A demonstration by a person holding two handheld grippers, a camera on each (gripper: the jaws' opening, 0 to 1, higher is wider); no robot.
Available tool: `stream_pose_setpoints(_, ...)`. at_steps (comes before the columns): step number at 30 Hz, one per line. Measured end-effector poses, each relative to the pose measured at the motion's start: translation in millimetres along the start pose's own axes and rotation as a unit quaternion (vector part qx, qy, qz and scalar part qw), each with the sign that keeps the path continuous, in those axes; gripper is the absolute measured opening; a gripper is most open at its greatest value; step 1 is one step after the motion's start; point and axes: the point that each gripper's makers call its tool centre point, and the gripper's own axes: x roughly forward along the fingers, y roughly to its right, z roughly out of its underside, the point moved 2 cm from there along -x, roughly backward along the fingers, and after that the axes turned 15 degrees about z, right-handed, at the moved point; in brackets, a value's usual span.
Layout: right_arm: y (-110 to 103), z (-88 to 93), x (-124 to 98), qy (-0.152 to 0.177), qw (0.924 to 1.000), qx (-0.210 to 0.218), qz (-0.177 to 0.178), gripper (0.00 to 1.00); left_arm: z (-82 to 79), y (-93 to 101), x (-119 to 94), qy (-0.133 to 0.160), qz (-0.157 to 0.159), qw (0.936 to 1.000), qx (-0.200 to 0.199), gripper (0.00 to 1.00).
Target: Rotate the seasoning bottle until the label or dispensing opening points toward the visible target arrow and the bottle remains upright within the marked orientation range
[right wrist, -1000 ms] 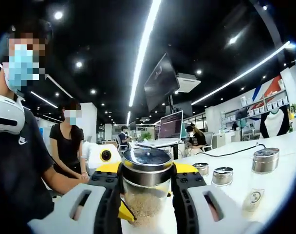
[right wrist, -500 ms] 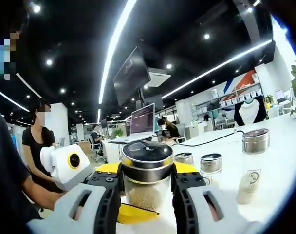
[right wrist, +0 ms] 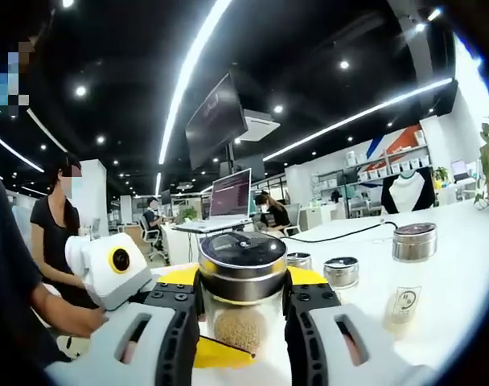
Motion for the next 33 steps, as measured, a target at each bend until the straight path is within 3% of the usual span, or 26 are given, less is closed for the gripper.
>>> stream_pose_setpoints(4,-0.2,-2.0,-3.3,0.005,0.9997,-0.007,-0.022,0.37,-2.4,1.5,-0.3,0.009,0.025,0.9997,-0.003,0.41)
stream_pose_setpoints(10,-13.9,-6.1,-13.3,0.012,0.9948,-0.035,-0.095,0.37,-4.1,12.2,2.6,0.036,0.091,0.9935,-0.057,0.42)
stream_pose_setpoints(13,-21.0,-4.0,-18.5,0.015,0.9887,-0.067,-0.133,0.37,-2.9,16.5,4.1,0.029,0.104,0.9927,-0.053,0.43)
stream_pose_setpoints(24,-24.9,1.7,-29.8,0.016,0.979,-0.088,-0.183,0.37,2.3,34.2,7.2,0.013,0.158,0.9861,-0.051,0.42)
stream_pose_setpoints(29,-19.7,5.8,-26.9,0.015,0.9821,-0.059,-0.178,0.38,6.3,31.6,6.4,-0.006,0.138,0.989,-0.054,0.42)
stream_pose_setpoints(33,-12.4,3.1,-22.1,0.02,0.9882,-0.05,-0.144,0.37,5.7,18.9,6.1,-0.01,0.086,0.9951,-0.048,0.42)
